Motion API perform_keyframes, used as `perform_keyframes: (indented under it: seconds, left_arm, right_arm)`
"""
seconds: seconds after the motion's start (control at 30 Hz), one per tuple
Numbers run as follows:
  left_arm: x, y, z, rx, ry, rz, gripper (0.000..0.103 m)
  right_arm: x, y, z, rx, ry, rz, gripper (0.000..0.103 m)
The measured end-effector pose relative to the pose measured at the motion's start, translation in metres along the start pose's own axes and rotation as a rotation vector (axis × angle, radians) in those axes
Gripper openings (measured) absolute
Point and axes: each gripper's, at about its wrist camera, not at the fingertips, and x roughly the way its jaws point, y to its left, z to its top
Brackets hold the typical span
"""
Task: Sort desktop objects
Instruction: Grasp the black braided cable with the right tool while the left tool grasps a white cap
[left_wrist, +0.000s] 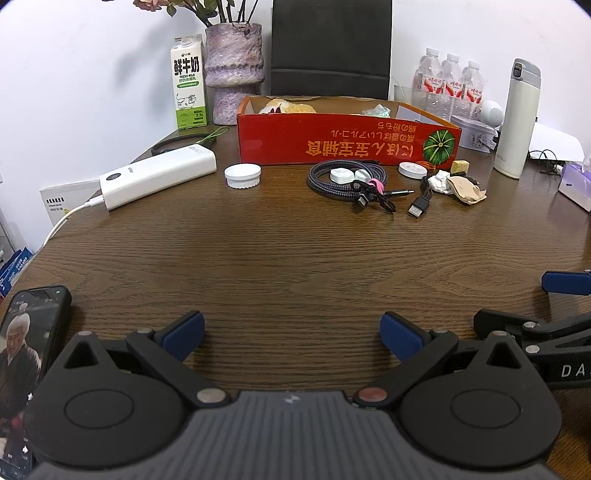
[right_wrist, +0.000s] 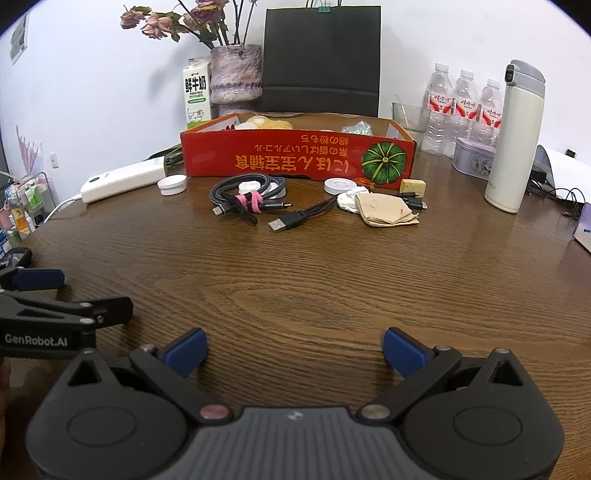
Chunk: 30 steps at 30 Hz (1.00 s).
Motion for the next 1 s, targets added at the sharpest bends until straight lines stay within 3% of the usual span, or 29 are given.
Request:
perform_keyframes:
  seconds: [0.23,0.37,0.53,0.67,0.77,0.87,0.9,0.97,1.0]
  left_arm:
    - [0.002,-0.001,0.001,0.004,0.001,-0.007,0.103]
    - [0.008,0.012,0.013,-0.067,-0.012,-0.079,0.103]
    - [0.022,0.026,0.049,-0.077,-0.099,-0.014,0.103]
    - [0.051,0.039,0.089,-0.108,-0.150,0.049,0.101]
    - [0.083,0.048,0.117,-0.147,-0.129,0.092,0.086]
    - [0.114,0.049,0.132,-0.139,-0.084,0.076,0.084]
    - [0.123,0.047,0.134,-0.131,-0.067,0.092,0.082]
    - [0.136,0.046,0.132,-0.128,-0.057,0.131,0.073]
    - [0.140,0.045,0.129,-0.125,-0.052,0.140,0.061]
  right_arm:
    - [0.002,-0.001,0.001,-0.003,0.000,0.009,0.102]
    - [0.003,-0.008,0.009,0.015,-0.010,0.047,0.095]
    - [0.011,-0.018,0.035,-0.016,-0.084,-0.022,0.095]
    - [0.028,-0.026,0.070,-0.030,-0.143,-0.007,0.091]
    - [0.050,-0.029,0.101,0.007,-0.144,0.048,0.082]
    - [0.077,-0.026,0.127,0.016,-0.128,0.133,0.077]
    - [0.090,-0.022,0.135,0.014,-0.093,0.139,0.069]
    - [0.111,-0.015,0.144,0.020,-0.039,0.157,0.058]
    - [0.120,-0.013,0.147,0.033,-0.017,0.173,0.055]
